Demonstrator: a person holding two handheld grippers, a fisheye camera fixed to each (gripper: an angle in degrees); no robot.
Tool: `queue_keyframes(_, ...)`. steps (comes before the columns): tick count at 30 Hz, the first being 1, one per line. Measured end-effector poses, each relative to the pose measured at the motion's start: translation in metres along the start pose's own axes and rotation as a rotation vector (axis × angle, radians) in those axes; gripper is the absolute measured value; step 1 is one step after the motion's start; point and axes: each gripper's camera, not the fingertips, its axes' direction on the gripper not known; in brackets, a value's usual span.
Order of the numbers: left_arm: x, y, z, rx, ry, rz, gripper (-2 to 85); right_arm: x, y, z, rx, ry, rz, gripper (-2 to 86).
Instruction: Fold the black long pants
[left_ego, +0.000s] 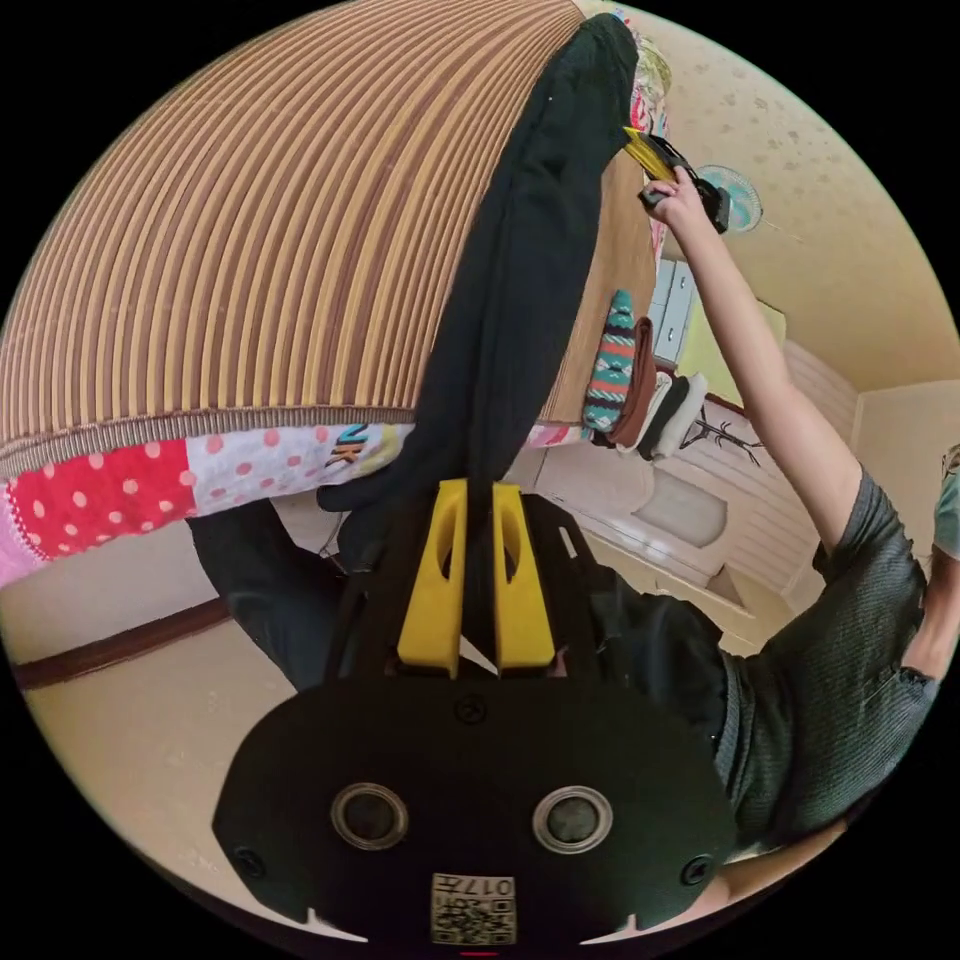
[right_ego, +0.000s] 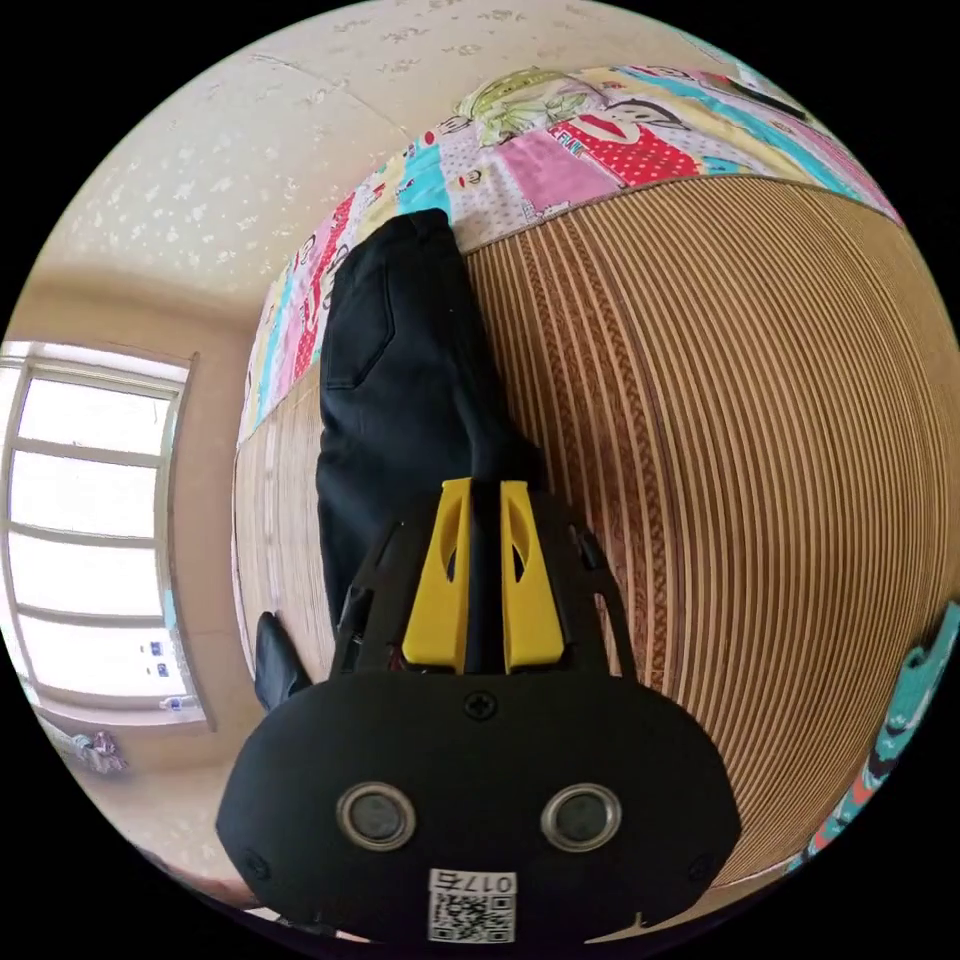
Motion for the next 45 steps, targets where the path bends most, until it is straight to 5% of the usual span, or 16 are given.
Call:
queue_keyframes(10, 0.046, -0.005, 0.044, -0.124, 0.098, 0.062, 4.2, 0.024, 0.233, 0.019, -0.489, -0.349, -0.251, 12.5)
queue_keyframes(12, 0.064, -0.002, 0.045, -0.117, 0.338, 0.205, 3.9, 0.032, 0.275, 0.017, -0.605, -0.478, -0.205, 10.5)
queue_keyframes(15, 0.044, 0.003, 0.061, -0.095, 0.665, 0.137, 3.8, 0.049, 0.32, -0.017, -0.525, -0.719, -0.124, 5.4)
queue_keyframes(17, 0.024, 0.01, 0.07, -0.074, 0.501, 0.011, 3.8, 0.069, 0.332, -0.034, -0.436, -0.806, -0.027, 4.7)
queue_keyframes(20, -0.011, 0.025, 0.078, -0.042, 0.159, -0.252, 3.4, 0.087, 0.35, -0.029, -0.514, -0.427, 0.038, 4.9)
queue_keyframes(22, -0.012, 0.03, 0.071, 0.044, 0.105, -0.284, 3.7, 0.088, 0.355, -0.016, -0.642, -0.213, 0.013, 6.8)
queue_keyframes(26, 0.031, 0.006, 0.039, 0.256, -0.03, -0.149, 7.9, 0.101, 0.332, -0.042, -0.49, -0.357, -0.009, 9.2)
queue_keyframes(30, 0.064, -0.085, 0.034, 0.302, 0.043, 0.041, 12.8, 0.148, 0.278, -0.043, -0.337, -0.398, 0.064, 13.4)
queue_keyframes(38, 0.098, -0.256, 0.062, 0.205, 0.106, 0.124, 10.3, 0.191, 0.177, 0.03, -0.283, -0.673, 0.138, 13.0)
queue_keyframes(42, 0.108, -0.237, 0.077, 0.201, 0.209, 0.102, 5.7, 0.176, 0.188, 0.038, -0.268, -0.568, 0.157, 5.3)
queue_keyframes(45, 0.139, -0.172, 0.065, 0.226, 0.435, 0.261, 5.2, 0.15, 0.219, -0.004, -0.187, -0.76, 0.053, 3.2)
